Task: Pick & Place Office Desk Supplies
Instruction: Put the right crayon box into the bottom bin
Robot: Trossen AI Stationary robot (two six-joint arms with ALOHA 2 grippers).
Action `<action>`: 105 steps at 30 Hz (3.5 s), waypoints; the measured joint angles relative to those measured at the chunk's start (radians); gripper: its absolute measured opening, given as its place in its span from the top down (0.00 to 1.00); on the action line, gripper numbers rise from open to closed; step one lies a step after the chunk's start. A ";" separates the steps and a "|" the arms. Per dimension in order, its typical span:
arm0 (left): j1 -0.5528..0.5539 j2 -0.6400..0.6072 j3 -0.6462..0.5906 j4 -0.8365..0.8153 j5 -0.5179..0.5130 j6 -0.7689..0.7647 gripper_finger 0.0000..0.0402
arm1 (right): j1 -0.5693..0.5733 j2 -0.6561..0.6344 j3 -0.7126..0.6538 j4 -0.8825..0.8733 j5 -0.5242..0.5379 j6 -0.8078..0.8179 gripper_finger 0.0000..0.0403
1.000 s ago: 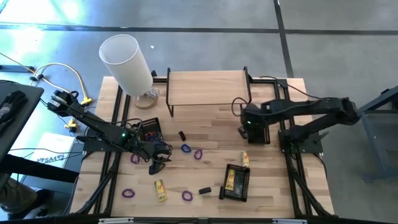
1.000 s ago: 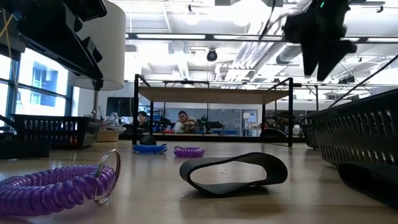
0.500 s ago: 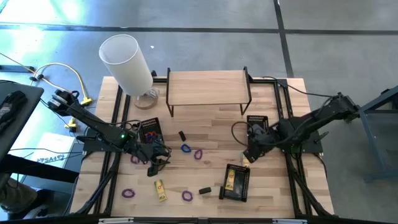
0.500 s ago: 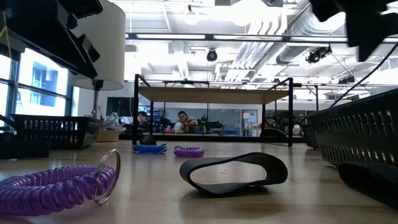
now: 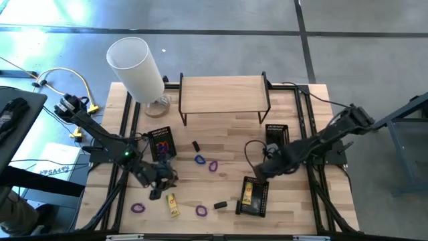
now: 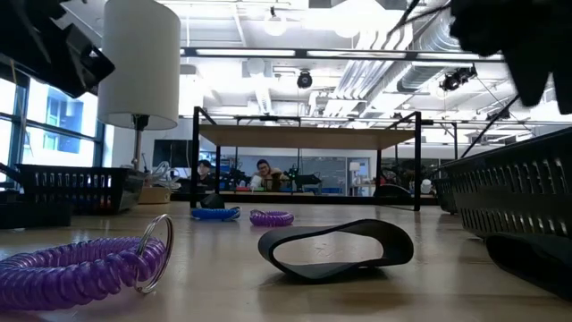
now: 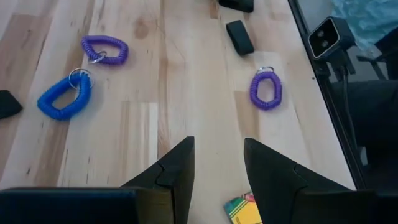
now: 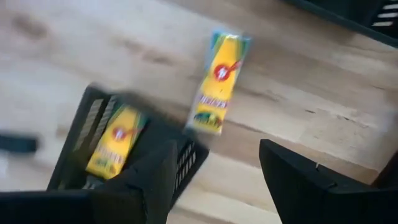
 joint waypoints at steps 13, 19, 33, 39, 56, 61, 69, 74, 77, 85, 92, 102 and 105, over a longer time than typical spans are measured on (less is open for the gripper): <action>-0.060 0.000 0.000 0.001 -0.002 0.054 0.67 | -0.102 0.068 0.000 0.171 0.023 -0.139 0.46; -0.069 0.000 0.000 0.001 -0.002 0.085 0.67 | -0.094 0.093 0.001 0.173 0.020 -0.091 0.46; -0.111 0.012 -0.005 0.001 -0.001 0.083 0.67 | -0.104 0.211 -0.001 0.110 -0.115 -0.054 0.46; -0.115 0.037 -0.005 0.004 0.000 0.083 0.67 | -0.116 0.208 0.000 0.098 -0.076 -0.054 0.46; -0.114 0.055 -0.005 0.003 0.002 0.083 0.67 | -0.120 0.208 0.000 0.099 -0.084 -0.054 0.39; -0.114 0.055 -0.005 0.003 0.004 0.083 0.67 | -0.120 0.208 0.000 0.100 -0.081 -0.055 0.35; -0.114 0.055 -0.005 0.003 0.004 0.083 0.67 | -0.121 0.208 0.000 0.099 -0.074 -0.056 0.34; -0.114 0.055 -0.005 0.003 0.003 0.083 0.67 | -0.121 0.208 0.000 0.080 -0.056 -0.061 0.34; -0.114 0.055 -0.005 0.003 0.003 0.083 0.67 | -0.121 0.208 0.000 0.040 -0.056 -0.060 0.34; -0.114 0.055 -0.005 0.003 0.003 0.083 0.67 | -0.122 0.207 -0.006 0.052 -0.056 -0.059 0.34; -0.114 0.055 -0.005 0.003 0.001 0.083 0.67 | -0.128 0.207 -0.077 0.113 -0.077 -0.055 0.34; -0.114 0.055 -0.005 0.003 0.001 0.083 0.67 | -0.128 0.207 -0.167 0.262 -0.091 -0.056 0.34; -0.114 0.055 -0.005 0.003 0.001 0.083 0.67 | -0.128 0.207 -0.180 0.272 -0.080 -0.056 0.34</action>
